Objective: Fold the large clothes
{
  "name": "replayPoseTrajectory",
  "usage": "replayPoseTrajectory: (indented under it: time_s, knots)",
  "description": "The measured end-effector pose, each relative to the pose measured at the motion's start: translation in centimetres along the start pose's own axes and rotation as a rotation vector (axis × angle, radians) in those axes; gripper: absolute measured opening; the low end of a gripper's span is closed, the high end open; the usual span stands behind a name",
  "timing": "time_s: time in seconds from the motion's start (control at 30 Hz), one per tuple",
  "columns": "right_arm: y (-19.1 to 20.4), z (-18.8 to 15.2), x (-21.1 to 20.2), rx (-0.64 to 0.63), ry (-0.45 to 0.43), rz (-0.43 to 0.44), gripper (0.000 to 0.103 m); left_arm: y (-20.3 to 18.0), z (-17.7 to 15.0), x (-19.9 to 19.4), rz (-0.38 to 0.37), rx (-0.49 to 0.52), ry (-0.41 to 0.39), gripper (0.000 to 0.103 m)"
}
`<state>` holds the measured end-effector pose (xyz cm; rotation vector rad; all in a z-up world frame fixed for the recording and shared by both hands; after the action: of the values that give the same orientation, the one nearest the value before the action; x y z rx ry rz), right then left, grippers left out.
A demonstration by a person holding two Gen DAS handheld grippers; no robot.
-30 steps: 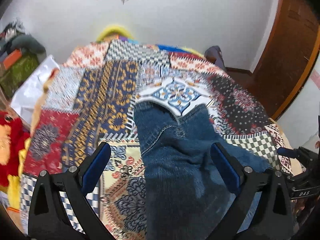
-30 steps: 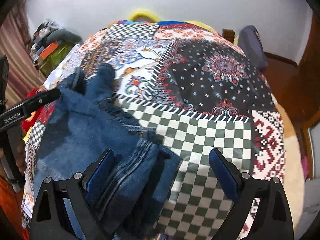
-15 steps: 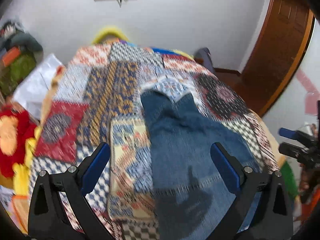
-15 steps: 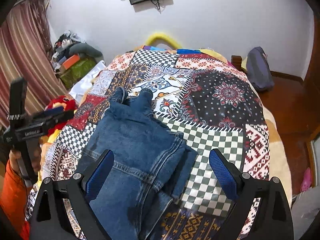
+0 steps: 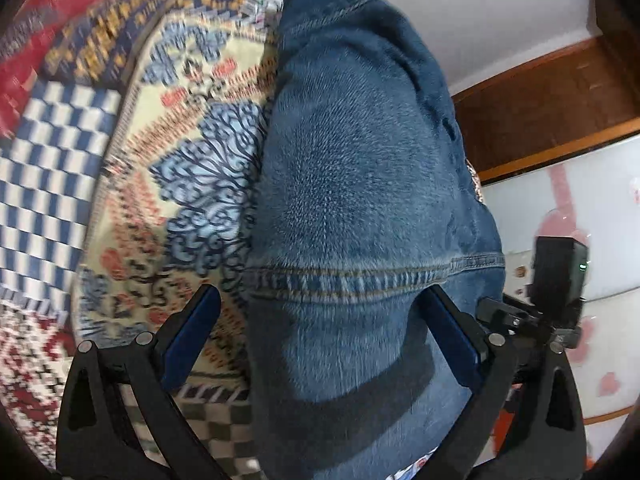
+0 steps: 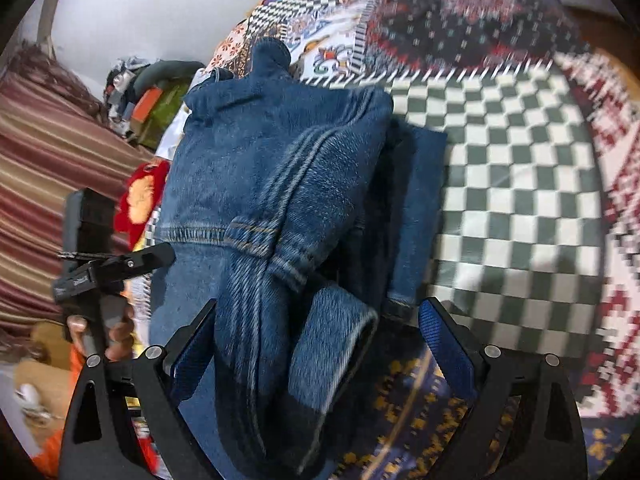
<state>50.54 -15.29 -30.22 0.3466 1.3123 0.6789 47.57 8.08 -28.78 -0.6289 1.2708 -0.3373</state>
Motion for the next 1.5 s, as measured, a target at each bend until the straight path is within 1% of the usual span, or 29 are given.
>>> replayPoseTrajectory:
  time_s: [0.1, 0.27, 0.3, 0.37, 0.43, 0.47, 0.5, 0.53, 0.57, 0.6, 0.67, 0.73, 0.77, 0.9, 0.97, 1.07, 1.1, 1.17, 1.2, 1.23, 1.3, 1.4, 1.5]
  knots:
    - [-0.9, 0.9, 1.4, 0.038, 0.026, 0.063, 0.096, -0.2, 0.3, 1.2, -0.028, -0.012, 0.026, 0.102]
    - [-1.2, 3.3, 3.2, 0.071, 0.043, 0.113, 0.095, -1.6, 1.7, 2.6, -0.056, -0.006, 0.032, 0.102]
    - [-1.0, 3.6, 3.5, 0.069, 0.040, 0.115, 0.093, -1.8, 2.0, 2.8, -0.059, -0.010, 0.029, 0.102]
    - [-0.6, 3.9, 3.8, 0.068, 0.040, 0.113, 0.086, -2.4, 2.7, 3.3, -0.060, -0.010, 0.019, 0.102]
    - [-0.1, 4.1, 3.8, 0.067, 0.043, 0.112, 0.075, -3.0, 2.9, 3.0, -0.057, 0.011, 0.000, 0.098]
    - [0.1, 4.1, 3.7, 0.062, 0.042, 0.111, 0.072, -3.4, 2.8, 2.9, -0.050, 0.039, -0.015, 0.094]
    - [0.3, 4.0, 3.4, 0.051, 0.036, 0.113, 0.066, -3.7, 3.0, 2.8, -0.049, 0.058, -0.025, 0.088]
    - [0.5, 3.9, 3.1, 0.040, 0.034, 0.113, 0.059, -3.8, 2.8, 2.5, -0.053, 0.071, -0.033, 0.085]
    - [0.7, 3.7, 2.8, 0.031, 0.030, 0.108, 0.057, -3.9, 2.5, 2.2, -0.058, 0.081, -0.041, 0.079]
    - [1.0, 3.6, 2.4, 0.024, 0.029, 0.106, 0.051, -4.4, 2.3, 1.7, -0.071, 0.088, -0.050, 0.073]
    - [1.8, 3.7, 1.8, 0.010, 0.020, 0.100, 0.045, -4.9, 2.0, 0.7, -0.080, 0.103, -0.061, 0.069]
    - [3.3, 3.6, 0.8, -0.016, 0.000, 0.094, 0.039, -5.9, 1.5, -0.7, -0.059, 0.136, -0.087, 0.066]
    - [3.8, 3.5, 0.4, -0.023, -0.006, 0.093, 0.038, -6.3, 1.4, -1.4, -0.050, 0.147, -0.100, 0.066]
    - [7.6, 3.1, -1.5, -0.068, -0.046, 0.098, 0.036, -8.1, 0.7, -5.6, -0.018, 0.195, -0.182, 0.066]
    - [9.6, 3.0, -2.5, -0.097, -0.069, 0.109, 0.036, -9.0, 0.1, -8.5, -0.003, 0.224, -0.230, 0.066]
    - [12.4, 3.0, -4.0, -0.143, -0.102, 0.129, 0.036, -9.8, -0.6, -11.9, 0.003, 0.244, -0.286, 0.066]
    - [13.9, 2.9, -4.7, -0.160, -0.114, 0.136, 0.036, -9.1, -0.6, -13.5, 0.003, 0.249, -0.299, 0.066]
    - [16.0, 2.8, -5.5, -0.195, -0.133, 0.139, 0.036, -9.0, -1.2, -15.9, 0.007, 0.255, -0.340, 0.066]
    - [16.8, 2.6, -5.8, -0.209, -0.141, 0.138, 0.036, -8.6, -1.9, -16.7, 0.008, 0.256, -0.356, 0.066]
    - [17.8, 2.5, -6.0, -0.223, -0.149, 0.138, 0.036, -8.2, -1.7, -17.9, 0.009, 0.254, -0.368, 0.066]
    - [19.9, 2.4, -6.2, -0.249, -0.157, 0.141, 0.036, -6.7, -2.4, -19.4, 0.008, 0.246, -0.391, 0.066]
    - [22.5, 1.9, -5.8, -0.275, -0.153, 0.150, 0.036, -4.7, -3.1, -21.5, 0.017, 0.227, -0.413, 0.066]
    - [24.5, 1.2, -4.2, -0.294, -0.132, 0.148, 0.036, -2.7, -4.2, -22.6, 0.032, 0.206, -0.424, 0.066]
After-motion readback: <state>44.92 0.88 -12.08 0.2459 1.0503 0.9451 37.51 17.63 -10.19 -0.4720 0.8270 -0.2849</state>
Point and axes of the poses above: each gripper's, at about its wrist camera, not at the fingertips, and x roughly the way its jaws point, y to its left, z to its top, the point moved 6 cm from there along x, roughly the way its jaws point, and after that the axes turned 1 degree about y, right-handed, at the moved point
